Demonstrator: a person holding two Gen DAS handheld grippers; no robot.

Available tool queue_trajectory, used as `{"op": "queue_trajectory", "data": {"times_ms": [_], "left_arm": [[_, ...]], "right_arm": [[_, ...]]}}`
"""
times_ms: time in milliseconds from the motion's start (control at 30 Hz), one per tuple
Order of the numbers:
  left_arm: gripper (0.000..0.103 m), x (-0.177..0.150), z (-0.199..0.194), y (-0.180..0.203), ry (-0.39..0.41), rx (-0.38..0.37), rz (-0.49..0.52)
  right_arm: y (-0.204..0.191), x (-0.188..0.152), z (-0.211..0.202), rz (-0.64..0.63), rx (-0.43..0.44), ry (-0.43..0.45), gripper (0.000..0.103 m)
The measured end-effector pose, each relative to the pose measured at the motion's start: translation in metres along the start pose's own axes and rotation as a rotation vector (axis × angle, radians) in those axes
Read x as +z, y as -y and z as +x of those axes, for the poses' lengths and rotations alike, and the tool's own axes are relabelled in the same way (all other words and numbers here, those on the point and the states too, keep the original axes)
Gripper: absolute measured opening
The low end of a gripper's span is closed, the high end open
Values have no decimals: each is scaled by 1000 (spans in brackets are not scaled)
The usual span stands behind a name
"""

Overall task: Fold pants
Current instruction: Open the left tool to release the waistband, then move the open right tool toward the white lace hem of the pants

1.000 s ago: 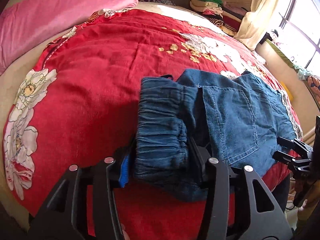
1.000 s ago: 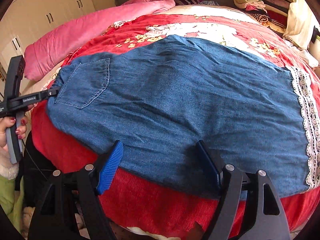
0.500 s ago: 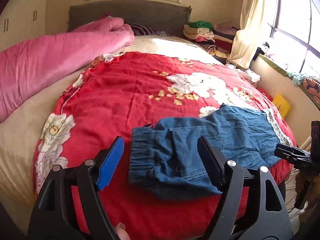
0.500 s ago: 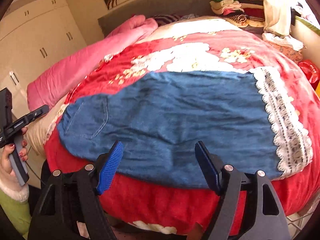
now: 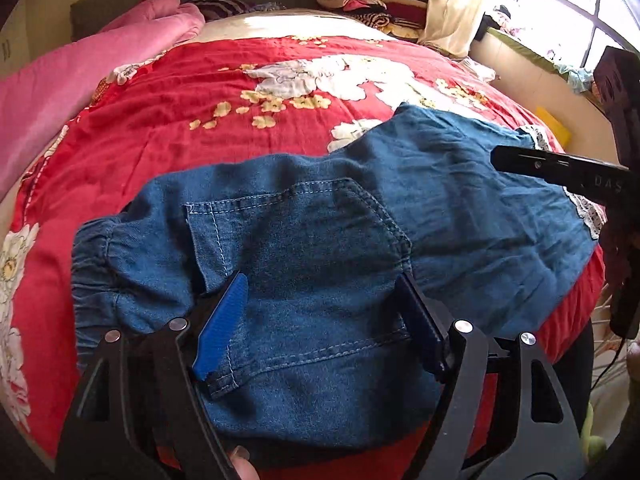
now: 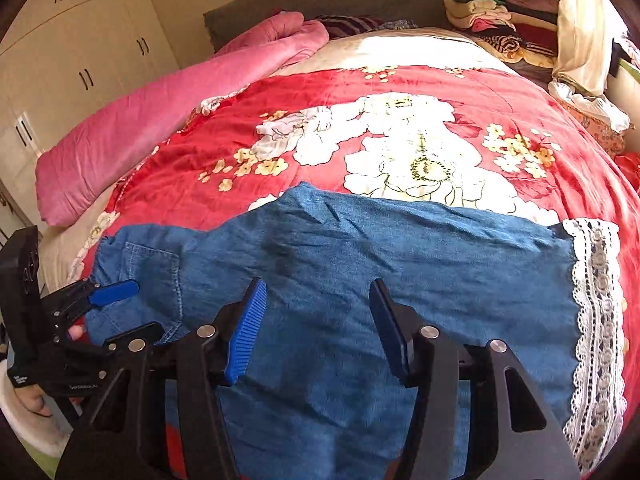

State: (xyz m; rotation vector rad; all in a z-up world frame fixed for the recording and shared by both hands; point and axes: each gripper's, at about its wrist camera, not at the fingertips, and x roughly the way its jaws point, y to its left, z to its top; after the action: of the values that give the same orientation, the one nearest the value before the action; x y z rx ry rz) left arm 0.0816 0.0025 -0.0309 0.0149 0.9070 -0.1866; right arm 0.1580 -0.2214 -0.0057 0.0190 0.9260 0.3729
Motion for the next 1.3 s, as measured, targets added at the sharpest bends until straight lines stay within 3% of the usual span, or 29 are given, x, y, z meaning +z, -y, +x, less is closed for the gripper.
{"op": "queue_trajectory", "data": {"times_ms": [100,200,400,467,567,767,933,1167,1300], "left_arm": [[69,-4,3,2,3,26,28],[69,-5,5,0,8,21,23],[69,-4,4,0,20,13,5],[70,-1,-3,-1,25,-4,-16],[76,8,-24,1,66,-76,-37],[82,37,-55,26,145,-129,8],[91,65,-57,68,168,-184,81],[93,89,-45,128,152,-252,197],[93,97,-36,147,128,-282,211]], "right_arm": [[13,-1,25,-8,-89,-73,51],[24,-7,33,15,-46,-84,51],[21,-10,30,5,-47,-59,52],[21,-9,16,30,-25,-43,53],[24,-15,-26,82,16,51,56],[45,-49,-106,176,-22,188,71],[73,-88,-155,259,-89,267,81],[104,-133,-182,358,-147,291,88],[110,-145,-183,398,-135,296,90]]}}
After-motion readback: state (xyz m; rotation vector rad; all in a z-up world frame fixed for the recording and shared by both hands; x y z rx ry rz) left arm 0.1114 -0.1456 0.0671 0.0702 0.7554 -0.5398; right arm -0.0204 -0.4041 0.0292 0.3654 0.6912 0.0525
